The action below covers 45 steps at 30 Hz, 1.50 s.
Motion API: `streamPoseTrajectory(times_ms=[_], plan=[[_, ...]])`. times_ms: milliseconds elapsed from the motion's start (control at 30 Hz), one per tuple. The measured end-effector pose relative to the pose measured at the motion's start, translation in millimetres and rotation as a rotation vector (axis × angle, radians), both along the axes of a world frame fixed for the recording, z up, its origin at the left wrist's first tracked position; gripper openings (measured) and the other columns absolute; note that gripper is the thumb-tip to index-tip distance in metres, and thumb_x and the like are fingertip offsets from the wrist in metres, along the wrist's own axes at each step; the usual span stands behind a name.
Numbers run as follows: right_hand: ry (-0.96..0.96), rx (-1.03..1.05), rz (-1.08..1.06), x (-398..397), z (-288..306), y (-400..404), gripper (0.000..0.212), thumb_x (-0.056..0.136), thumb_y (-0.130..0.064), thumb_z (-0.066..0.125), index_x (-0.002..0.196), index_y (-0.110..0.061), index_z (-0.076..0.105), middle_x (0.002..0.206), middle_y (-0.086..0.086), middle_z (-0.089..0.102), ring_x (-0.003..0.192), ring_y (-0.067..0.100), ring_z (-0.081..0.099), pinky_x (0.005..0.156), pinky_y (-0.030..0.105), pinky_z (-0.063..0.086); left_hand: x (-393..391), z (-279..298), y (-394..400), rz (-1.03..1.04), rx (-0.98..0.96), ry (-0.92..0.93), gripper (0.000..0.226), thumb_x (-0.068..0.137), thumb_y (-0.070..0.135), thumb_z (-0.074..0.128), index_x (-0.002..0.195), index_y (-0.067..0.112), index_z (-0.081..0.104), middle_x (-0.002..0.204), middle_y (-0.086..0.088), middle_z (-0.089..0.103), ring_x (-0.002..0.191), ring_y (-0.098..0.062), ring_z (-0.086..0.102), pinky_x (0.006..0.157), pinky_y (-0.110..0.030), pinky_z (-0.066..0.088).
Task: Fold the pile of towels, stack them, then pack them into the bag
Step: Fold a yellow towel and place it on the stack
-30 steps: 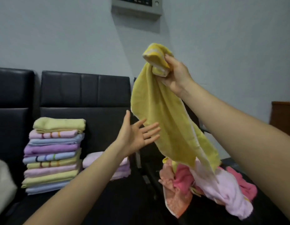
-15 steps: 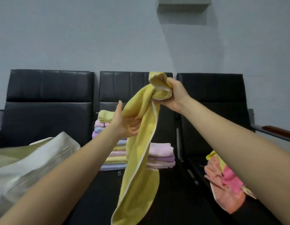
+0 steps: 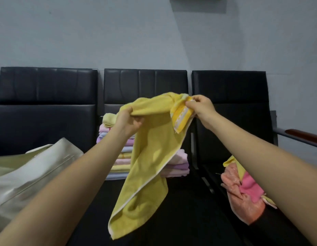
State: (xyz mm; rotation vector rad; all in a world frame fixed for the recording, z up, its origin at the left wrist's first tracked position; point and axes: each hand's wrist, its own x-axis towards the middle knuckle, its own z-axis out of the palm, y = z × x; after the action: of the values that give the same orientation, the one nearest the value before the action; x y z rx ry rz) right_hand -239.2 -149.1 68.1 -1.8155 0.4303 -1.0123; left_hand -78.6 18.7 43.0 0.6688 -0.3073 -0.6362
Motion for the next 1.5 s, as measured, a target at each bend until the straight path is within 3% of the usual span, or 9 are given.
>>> streamPoseTrajectory(times_ms=[167, 300, 467, 700, 933, 1067, 1200, 1333, 1500], plan=[[-0.128, -0.086, 0.035, -15.8, -27.4, 19.0, 0.031, 0.091, -0.007, 0.06, 0.122, -0.008, 0.062, 0.109, 0.006, 0.066, 0.097, 0.015, 0.065, 0.076, 0.022, 0.055, -18.9, -20.4, 10.1, 0.016, -0.052, 0.082, 0.03, 0.105, 0.015, 0.036, 0.125, 0.001, 0.054, 0.115, -0.013, 0.065, 0.111, -0.025, 0.063, 0.092, -0.032, 0.048], [0.056, -0.3, 0.123, -35.6, -100.8, 40.7, 0.023, 0.092, -0.008, 0.061, 0.112, -0.012, 0.069, 0.106, -0.002, 0.066, 0.1, 0.009, 0.06, 0.083, 0.015, 0.05, -26.7, -94.6, 36.3, -0.071, 0.2, 0.075, 0.025, 0.101, 0.021, 0.046, 0.104, 0.006, 0.065, 0.083, -0.013, 0.074, 0.07, -0.023, 0.073, 0.061, -0.031, 0.06], [0.328, -0.698, 0.309, -58.2, -222.0, 78.4, 0.027, 0.083, -0.005, 0.061, 0.104, -0.013, 0.074, 0.103, -0.001, 0.068, 0.101, 0.01, 0.052, 0.09, 0.006, 0.03, -21.0, -218.3, 87.7, -0.172, 0.652, 0.047, 0.043, 0.092, 0.042, 0.055, 0.125, 0.014, 0.062, 0.124, -0.019, 0.064, 0.105, -0.032, 0.065, 0.078, -0.041, 0.056], [0.436, 0.119, 0.474, -76.9, -266.1, 111.4, 0.038, 0.1, -0.021, 0.05, 0.084, 0.003, 0.075, 0.072, -0.007, 0.068, 0.073, -0.007, 0.061, 0.08, 0.012, 0.041, -11.2, -239.4, 128.6, 0.488, 1.324, -0.546, 0.087, 0.079, 0.046, 0.074, 0.146, 0.01, 0.032, 0.147, -0.019, 0.034, 0.135, -0.035, 0.035, 0.108, -0.047, 0.036], [0.779, 0.052, -0.069, -46.1, -268.2, 97.7, 0.064, 0.079, -0.056, 0.068, 0.124, -0.012, 0.057, 0.12, 0.004, 0.058, 0.107, 0.02, 0.059, 0.075, 0.029, 0.044, -37.1, -222.5, 102.9, 0.409, 1.232, -1.196, 0.066, 0.09, 0.048, 0.061, 0.145, 0.018, 0.039, 0.143, -0.003, 0.048, 0.132, -0.022, 0.043, 0.101, -0.037, 0.042], [1.063, -0.148, 0.027, -32.2, -261.7, 103.6, 0.031, 0.084, -0.046, 0.067, 0.084, -0.016, 0.058, 0.079, -0.001, 0.054, 0.072, 0.014, 0.054, 0.061, 0.027, 0.041, -39.1, -227.3, 94.8, 0.385, 1.279, -1.117, 0.028, 0.094, 0.035, 0.059, 0.107, 0.011, 0.068, 0.104, -0.008, 0.069, 0.096, -0.023, 0.063, 0.065, -0.027, 0.042], [0.679, 0.281, 0.125, -33.8, -243.9, 101.8, 0.021, 0.094, -0.02, 0.059, 0.108, -0.006, 0.065, 0.1, 0.006, 0.063, 0.098, 0.023, 0.063, 0.084, 0.033, 0.049, -43.1, -217.8, 105.5, 0.422, 0.823, -0.648, 0.027, 0.098, 0.038, 0.052, 0.099, 0.015, 0.067, 0.089, 0.002, 0.065, 0.081, -0.006, 0.058, 0.063, -0.021, 0.042], [0.239, 0.761, -0.059, -32.3, -222.5, 71.4, 0.014, 0.095, -0.002, 0.048, 0.102, -0.004, 0.06, 0.086, 0.008, 0.058, 0.074, 0.022, 0.058, 0.066, 0.032, 0.049, -31.9, -193.0, 123.5, 0.345, 0.449, -0.316, 0.032, 0.096, 0.04, 0.053, 0.118, 0.019, 0.064, 0.101, 0.002, 0.072, 0.099, -0.016, 0.067, 0.074, -0.027, 0.053], [0.252, 0.761, -0.161, -39.7, -223.3, 43.0, 0.019, 0.089, 0.003, 0.042, 0.079, -0.004, 0.057, 0.072, 0.01, 0.055, 0.063, 0.023, 0.056, 0.061, 0.034, 0.049, -38.2, -197.4, 139.3, 0.296, 0.696, -0.651, 0.032, 0.085, 0.034, 0.057, 0.06, 0.015, 0.056, 0.057, -0.001, 0.057, 0.06, -0.018, 0.051, 0.065, -0.033, 0.041]])
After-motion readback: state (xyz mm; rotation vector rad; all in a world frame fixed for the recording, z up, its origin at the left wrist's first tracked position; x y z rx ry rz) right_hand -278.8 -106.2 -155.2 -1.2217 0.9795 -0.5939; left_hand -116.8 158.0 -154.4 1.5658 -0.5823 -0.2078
